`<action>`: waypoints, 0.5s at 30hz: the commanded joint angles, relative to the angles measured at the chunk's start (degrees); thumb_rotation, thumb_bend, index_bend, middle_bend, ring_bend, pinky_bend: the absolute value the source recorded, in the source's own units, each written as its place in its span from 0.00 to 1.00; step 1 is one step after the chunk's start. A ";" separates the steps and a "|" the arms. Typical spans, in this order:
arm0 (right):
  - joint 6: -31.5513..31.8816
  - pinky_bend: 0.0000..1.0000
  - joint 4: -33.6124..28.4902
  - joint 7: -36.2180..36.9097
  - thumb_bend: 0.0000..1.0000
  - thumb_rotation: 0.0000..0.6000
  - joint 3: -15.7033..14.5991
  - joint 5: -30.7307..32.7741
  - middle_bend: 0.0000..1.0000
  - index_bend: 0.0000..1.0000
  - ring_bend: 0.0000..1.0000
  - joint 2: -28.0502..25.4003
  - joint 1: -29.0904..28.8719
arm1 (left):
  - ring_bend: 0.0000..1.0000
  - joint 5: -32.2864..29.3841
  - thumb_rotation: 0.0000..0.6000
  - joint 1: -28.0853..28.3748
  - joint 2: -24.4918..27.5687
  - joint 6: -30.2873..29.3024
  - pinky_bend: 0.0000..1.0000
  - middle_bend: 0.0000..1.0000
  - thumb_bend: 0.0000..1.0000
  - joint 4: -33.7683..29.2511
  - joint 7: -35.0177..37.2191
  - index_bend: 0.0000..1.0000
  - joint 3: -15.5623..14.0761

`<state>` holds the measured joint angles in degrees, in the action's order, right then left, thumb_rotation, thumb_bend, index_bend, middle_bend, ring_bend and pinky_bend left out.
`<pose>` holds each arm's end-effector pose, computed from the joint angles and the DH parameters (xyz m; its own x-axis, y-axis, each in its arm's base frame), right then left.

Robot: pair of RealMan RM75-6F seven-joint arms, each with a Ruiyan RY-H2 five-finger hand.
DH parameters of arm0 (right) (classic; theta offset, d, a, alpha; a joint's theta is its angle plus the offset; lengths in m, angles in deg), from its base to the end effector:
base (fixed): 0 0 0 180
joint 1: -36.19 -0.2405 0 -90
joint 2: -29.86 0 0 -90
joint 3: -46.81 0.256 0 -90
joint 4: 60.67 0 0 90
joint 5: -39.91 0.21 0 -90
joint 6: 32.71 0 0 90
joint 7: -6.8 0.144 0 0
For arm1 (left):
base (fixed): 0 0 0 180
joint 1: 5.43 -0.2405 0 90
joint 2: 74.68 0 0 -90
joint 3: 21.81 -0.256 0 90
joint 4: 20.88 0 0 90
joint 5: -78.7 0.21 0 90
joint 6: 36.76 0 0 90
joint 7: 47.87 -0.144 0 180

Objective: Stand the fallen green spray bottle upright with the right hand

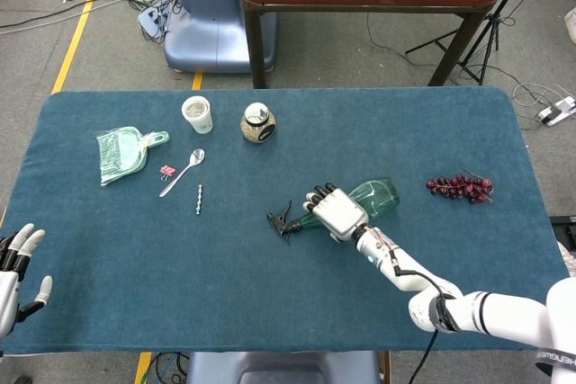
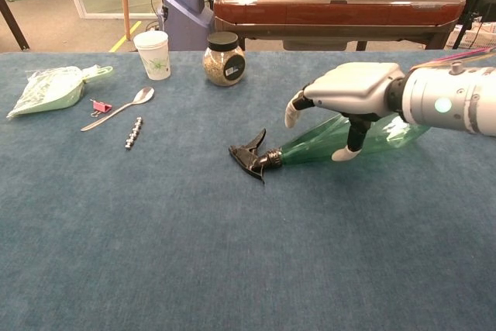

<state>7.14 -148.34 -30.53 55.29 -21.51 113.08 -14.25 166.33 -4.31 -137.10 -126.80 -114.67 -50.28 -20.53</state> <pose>-0.1228 -0.3483 -0.0235 0.7846 -0.2177 0.5806 -0.5667 -0.6316 0.5290 -0.3126 0.1547 0.1723 0.4409 -0.0299 0.8971 0.8975 0.0233 -0.4403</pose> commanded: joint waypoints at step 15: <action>1.12 0.19 5.81 -3.12 0.29 1.00 -3.53 5.35 0.29 0.37 0.11 5.50 -4.90 | 0.06 -0.27 1.00 -0.11 -0.42 0.39 0.05 0.04 0.45 1.29 0.99 0.10 0.04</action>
<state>8.13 -142.71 -33.62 51.84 -16.29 118.41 -18.99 166.07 -4.42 -137.52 -126.41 -113.39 -49.29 -20.49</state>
